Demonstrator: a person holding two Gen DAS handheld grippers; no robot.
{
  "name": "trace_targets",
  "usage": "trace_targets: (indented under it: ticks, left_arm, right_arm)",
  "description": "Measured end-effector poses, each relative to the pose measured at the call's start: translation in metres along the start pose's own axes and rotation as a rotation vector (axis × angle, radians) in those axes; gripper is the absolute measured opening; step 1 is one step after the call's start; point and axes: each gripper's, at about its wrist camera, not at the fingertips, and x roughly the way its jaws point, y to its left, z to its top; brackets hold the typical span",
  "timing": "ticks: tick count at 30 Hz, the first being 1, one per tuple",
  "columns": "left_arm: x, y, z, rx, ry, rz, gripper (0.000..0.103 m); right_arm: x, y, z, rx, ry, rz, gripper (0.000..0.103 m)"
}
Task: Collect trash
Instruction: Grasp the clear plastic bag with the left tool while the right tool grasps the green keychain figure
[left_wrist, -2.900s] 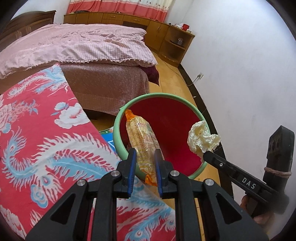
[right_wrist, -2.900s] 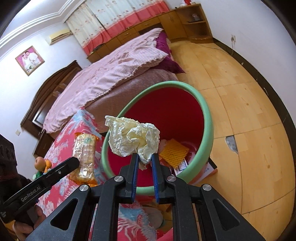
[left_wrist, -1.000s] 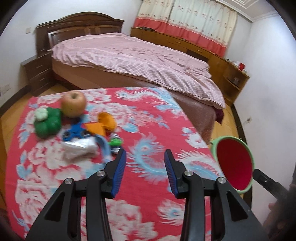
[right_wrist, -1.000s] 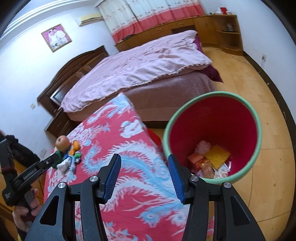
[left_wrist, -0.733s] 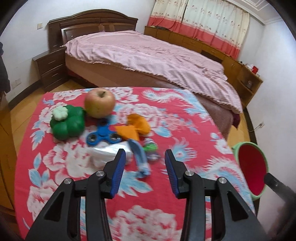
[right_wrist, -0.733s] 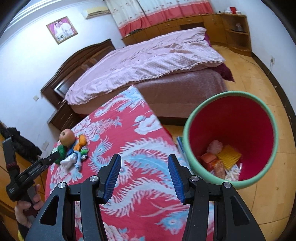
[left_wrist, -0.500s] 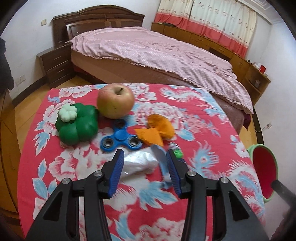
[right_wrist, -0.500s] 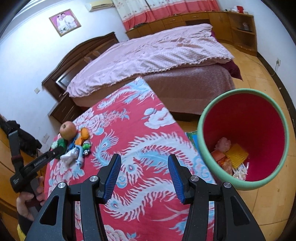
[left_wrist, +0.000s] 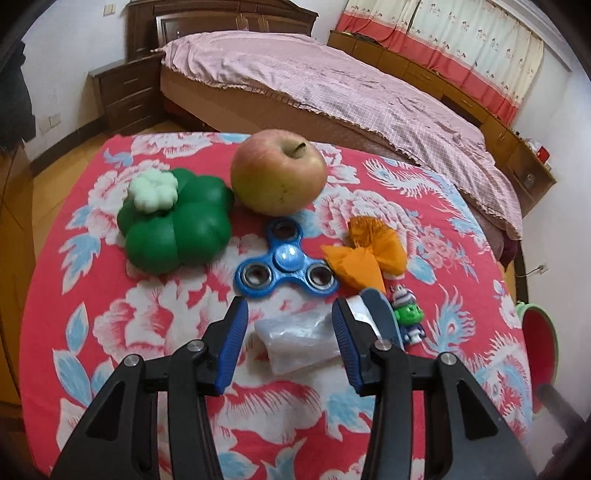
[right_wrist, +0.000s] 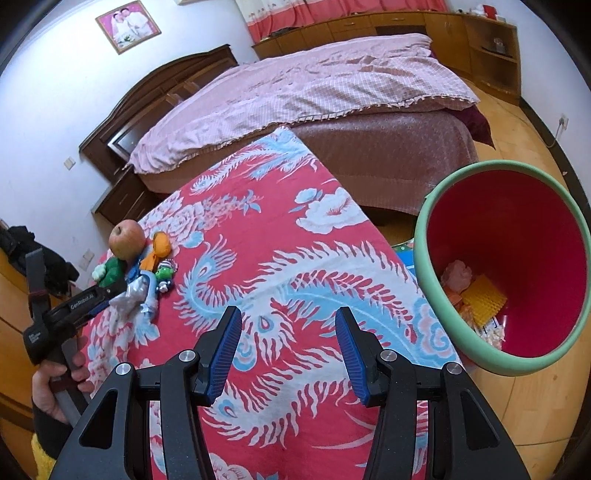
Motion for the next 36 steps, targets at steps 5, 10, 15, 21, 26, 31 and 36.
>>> trace_targets:
  ticks: [5, 10, 15, 21, 26, 31, 36]
  left_arm:
    - [-0.004, -0.011, -0.014, 0.036, 0.031, -0.048, 0.047]
    - [0.001, -0.021, -0.022, 0.063, 0.055, -0.064, 0.047]
    - [0.005, -0.027, -0.019, 0.08, 0.04, -0.064, 0.047]
    - [0.012, -0.031, -0.018, 0.092, 0.019, -0.085, 0.044]
    - [0.007, -0.032, -0.022, 0.095, -0.009, -0.105, 0.04]
    - [-0.009, -0.022, -0.026, 0.035, -0.039, -0.103, 0.04]
    - [-0.028, -0.011, -0.025, -0.012, -0.104, -0.061, 0.04]
  right_arm:
    - [0.002, 0.0, -0.001, 0.001, 0.008, 0.005, 0.054]
    - [0.001, 0.0, -0.002, 0.002, 0.007, 0.008, 0.054]
    - [0.0, 0.0, -0.003, -0.002, 0.006, 0.005, 0.054]
    - [0.005, 0.0, -0.003, -0.005, 0.016, 0.0, 0.054]
    - [0.009, 0.005, -0.001, -0.025, 0.027, -0.001, 0.054]
    - [0.016, 0.02, 0.005, -0.074, 0.028, 0.005, 0.054]
    - [0.033, 0.049, 0.012, -0.146, 0.042, 0.027, 0.054]
